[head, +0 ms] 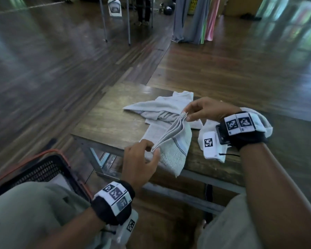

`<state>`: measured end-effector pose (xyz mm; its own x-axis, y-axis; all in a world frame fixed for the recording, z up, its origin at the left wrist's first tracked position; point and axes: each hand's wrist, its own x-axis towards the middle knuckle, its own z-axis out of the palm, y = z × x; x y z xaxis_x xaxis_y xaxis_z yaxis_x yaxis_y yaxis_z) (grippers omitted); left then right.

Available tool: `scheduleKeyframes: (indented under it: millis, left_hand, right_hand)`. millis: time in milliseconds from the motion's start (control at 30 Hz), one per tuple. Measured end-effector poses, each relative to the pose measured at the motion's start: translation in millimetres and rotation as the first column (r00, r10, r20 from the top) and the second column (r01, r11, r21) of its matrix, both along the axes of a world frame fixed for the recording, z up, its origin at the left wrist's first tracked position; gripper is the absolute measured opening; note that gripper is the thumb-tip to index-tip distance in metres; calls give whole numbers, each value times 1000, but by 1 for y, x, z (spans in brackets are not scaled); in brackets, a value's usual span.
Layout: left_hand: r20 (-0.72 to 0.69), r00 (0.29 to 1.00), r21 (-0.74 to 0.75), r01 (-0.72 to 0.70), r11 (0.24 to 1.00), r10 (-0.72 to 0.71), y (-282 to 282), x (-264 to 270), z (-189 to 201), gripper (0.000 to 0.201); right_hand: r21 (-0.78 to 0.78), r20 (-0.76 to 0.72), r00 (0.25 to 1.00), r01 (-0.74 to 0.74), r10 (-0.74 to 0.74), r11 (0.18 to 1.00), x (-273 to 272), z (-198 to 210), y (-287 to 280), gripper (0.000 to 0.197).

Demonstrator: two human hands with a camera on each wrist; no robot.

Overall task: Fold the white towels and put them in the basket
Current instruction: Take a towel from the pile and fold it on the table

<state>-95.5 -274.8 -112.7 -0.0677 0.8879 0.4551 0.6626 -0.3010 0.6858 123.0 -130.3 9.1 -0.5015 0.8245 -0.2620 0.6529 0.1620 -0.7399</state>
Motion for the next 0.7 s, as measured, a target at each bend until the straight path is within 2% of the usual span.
scheduleKeyframes:
  millis: [100,200,300,400,500,600,700]
  left_hand:
    - [25,998,-89,-55,994,58,8,-14,-12,14]
    - [51,990,-193,-116,974,128,17,-28,-27,16]
    - [-29,985,-245,-169,955,167,23,-38,-42,16]
    - [-134,973,-273,-221,936,190,28,-43,-49,19]
    - [-160,966,-333,-246,910,203,31,-44,-46,25]
    - [-122,968,-396,-249,884,218,32,-43,-40,20]
    - [-9,968,-461,-226,858,250,29,-43,-36,18]
  right_hand:
    - [32,13,1000,11,-11,999,-31,-16,16,11]
    - [24,28,999,23,-24,999,-59,-37,33,19]
    - [58,123,992,0,-7,998,-80,-60,46,17]
    - [118,211,977,1,-26,993,-96,-80,54,23]
    - [147,271,961,16,-56,989,-104,-89,56,22]
    - [173,359,931,0,-63,985,-111,-95,55,21]
    - [192,448,892,-23,-67,981,-118,-98,54,24]
